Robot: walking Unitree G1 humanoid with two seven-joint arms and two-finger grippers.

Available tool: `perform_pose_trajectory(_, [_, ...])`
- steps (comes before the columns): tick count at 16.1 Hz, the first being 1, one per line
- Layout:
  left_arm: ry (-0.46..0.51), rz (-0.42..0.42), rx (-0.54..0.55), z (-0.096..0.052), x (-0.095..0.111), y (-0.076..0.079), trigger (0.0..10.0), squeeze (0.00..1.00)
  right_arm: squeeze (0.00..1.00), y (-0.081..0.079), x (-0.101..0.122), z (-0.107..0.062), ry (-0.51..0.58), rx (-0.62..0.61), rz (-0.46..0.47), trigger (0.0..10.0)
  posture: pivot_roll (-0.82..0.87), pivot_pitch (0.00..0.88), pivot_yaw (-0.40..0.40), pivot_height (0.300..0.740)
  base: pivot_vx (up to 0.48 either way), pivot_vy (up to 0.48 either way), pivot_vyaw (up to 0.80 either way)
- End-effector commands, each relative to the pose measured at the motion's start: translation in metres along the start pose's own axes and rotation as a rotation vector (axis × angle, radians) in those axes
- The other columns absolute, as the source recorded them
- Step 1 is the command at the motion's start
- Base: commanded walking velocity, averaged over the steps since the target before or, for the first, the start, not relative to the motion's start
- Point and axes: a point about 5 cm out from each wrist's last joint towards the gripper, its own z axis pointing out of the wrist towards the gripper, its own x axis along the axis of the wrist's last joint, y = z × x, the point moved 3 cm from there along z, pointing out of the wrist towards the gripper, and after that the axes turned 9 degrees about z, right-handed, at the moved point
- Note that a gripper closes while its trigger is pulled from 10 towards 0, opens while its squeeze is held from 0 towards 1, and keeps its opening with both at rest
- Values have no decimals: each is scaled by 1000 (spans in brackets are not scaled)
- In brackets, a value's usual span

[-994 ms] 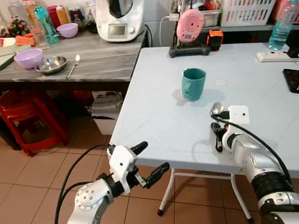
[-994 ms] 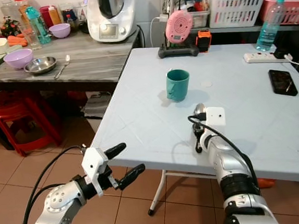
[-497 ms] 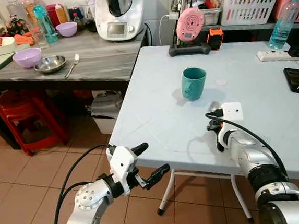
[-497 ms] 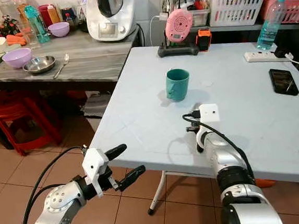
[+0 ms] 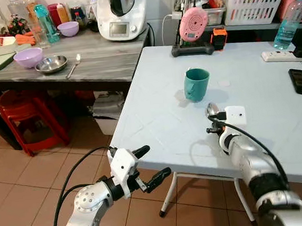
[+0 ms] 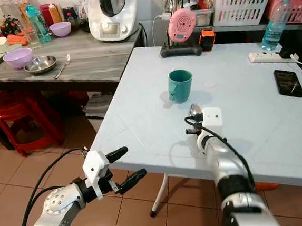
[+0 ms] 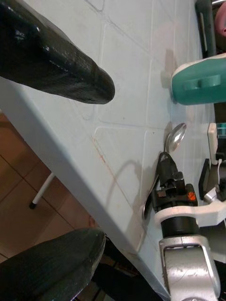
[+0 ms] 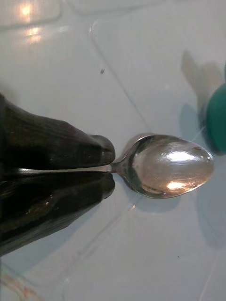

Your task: Setting the table

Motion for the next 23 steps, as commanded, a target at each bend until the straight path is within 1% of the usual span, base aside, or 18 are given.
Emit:
perform_pose_trajectory(1, [1,27,-12,1,4,-1,10000,0,0,-5,-9,-5,-2,2,53,0,-58,0,35,740,0,0,0])
perform_pose_trajectory(2, [4,31,-4,1,5,-2,10000,0,0,-9,1,-11,64,12,78,0,-58,0,35,740,0,0,0])
perform_pose_trajectory(3, [6,34,8,1,5,-3,10000,0,0,-13,13,-21,136,14,106,0,-59,0,36,740,0,0,0])
perform_pose_trajectory(5, [12,18,43,1,5,-6,10000,0,0,-13,26,-39,235,-8,147,0,-63,0,37,740,0,0,0])
perform_pose_trajectory(6, [21,-16,120,0,5,-15,10000,0,0,-14,33,-50,288,-14,166,196,-63,0,37,740,0,0,0])
perform_pose_trajectory(7, [18,-28,188,0,5,-24,10000,0,0,-15,35,-57,315,-18,177,4667,-71,0,42,740,0,0,0])
perform_pose_trajectory(8, [-4,-7,276,-1,4,-37,10000,0,0,-18,38,-64,345,-7,178,10000,-75,0,41,740,0,0,0])
perform_pose_trajectory(9, [-15,-2,358,-1,4,-48,10000,0,0,-18,41,-72,382,-7,153,10000,-81,0,40,740,0,0,0])
perform_pose_trajectory(10, [-10,-18,396,-1,5,-55,10000,0,0,-18,42,-76,396,-15,139,10000,-83,0,39,740,0,0,0])
perform_pose_trajectory(11, [-3,-58,458,-1,6,-66,10000,0,0,-15,41,-83,406,-27,146,10000,-91,0,37,740,0,0,0])
perform_pose_trajectory(12, [15,-108,489,0,7,-71,10000,0,0,-11,39,-85,395,-39,142,10000,-93,0,36,740,0,0,0])
perform_pose_trajectory(13, [22,-131,498,0,7,-72,10000,0,0,-9,38,-86,390,-43,133,10000,-94,0,36,740,0,0,0])
perform_pose_trajectory(14, [26,-137,506,2,7,-73,10000,0,0,-5,36,-87,384,-55,110,10000,-95,0,32,740,0,0,-606])
perform_pose_trajectory(15, [39,-141,497,4,8,-72,10000,0,0,-5,36,-88,383,-55,115,10000,-96,0,32,740,0,0,-744])
perform_pose_trajectory(16, [50,-164,503,6,9,-72,10000,0,0,-5,37,-87,385,-53,112,10000,-97,0,30,740,0,330,-744])
perform_pose_trajectory(18, [52,-174,503,9,9,-72,10000,0,0,-8,40,-87,392,-42,107,10000,-97,0,31,740,0,351,-694])
perform_pose_trajectory(20, [49,-187,500,12,8,-71,10000,0,0,-9,39,-85,388,-45,85,10000,-106,0,28,740,0,362,0])
perform_pose_trajectory(23, [50,-192,497,12,7,-70,10000,0,0,-8,36,-84,379,-45,88,10000,-97,0,33,740,0,364,0])
